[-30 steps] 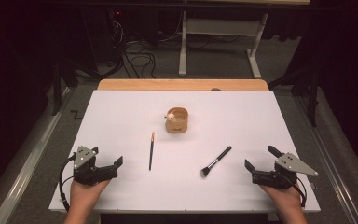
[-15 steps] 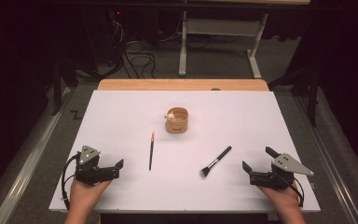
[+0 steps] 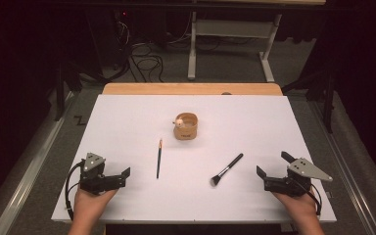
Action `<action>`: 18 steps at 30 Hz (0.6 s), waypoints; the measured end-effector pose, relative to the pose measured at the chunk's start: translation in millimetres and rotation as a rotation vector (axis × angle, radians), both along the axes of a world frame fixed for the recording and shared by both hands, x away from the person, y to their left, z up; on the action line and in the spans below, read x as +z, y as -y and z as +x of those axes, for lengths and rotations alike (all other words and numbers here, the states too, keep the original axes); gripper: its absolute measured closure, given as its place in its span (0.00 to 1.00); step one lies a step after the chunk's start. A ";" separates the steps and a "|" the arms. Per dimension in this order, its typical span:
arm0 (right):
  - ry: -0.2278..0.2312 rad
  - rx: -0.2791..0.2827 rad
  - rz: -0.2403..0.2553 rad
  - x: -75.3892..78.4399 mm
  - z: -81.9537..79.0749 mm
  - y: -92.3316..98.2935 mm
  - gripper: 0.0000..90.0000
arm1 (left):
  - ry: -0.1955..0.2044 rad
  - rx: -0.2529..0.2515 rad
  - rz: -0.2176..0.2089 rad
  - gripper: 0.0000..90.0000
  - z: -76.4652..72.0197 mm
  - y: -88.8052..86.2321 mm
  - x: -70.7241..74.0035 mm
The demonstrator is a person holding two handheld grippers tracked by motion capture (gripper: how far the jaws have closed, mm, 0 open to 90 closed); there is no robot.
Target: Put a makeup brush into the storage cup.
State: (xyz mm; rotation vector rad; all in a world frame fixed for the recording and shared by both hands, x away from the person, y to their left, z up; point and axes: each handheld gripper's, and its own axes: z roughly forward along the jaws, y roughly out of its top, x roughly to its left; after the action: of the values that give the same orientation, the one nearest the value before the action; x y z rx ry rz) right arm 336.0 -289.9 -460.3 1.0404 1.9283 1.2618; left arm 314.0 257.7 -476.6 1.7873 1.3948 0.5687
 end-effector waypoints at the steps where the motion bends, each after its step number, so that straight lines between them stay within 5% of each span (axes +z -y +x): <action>1: 0.006 0.000 0.010 -1.0 -1.6 1.7 0.00 | -0.008 0.001 0.000 0.01 0.7 0.7 -0.4; 18: 0.031 0.038 0.006 -1.7 -5.6 -2.3 0.00 | -0.085 0.014 0.017 0.01 5.3 4.5 -5.7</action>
State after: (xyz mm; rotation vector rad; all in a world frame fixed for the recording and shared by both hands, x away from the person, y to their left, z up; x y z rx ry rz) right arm 330.4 -287.6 -462.0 0.9868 1.9303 1.2979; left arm 319.3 253.2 -482.4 1.8355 1.4653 0.5186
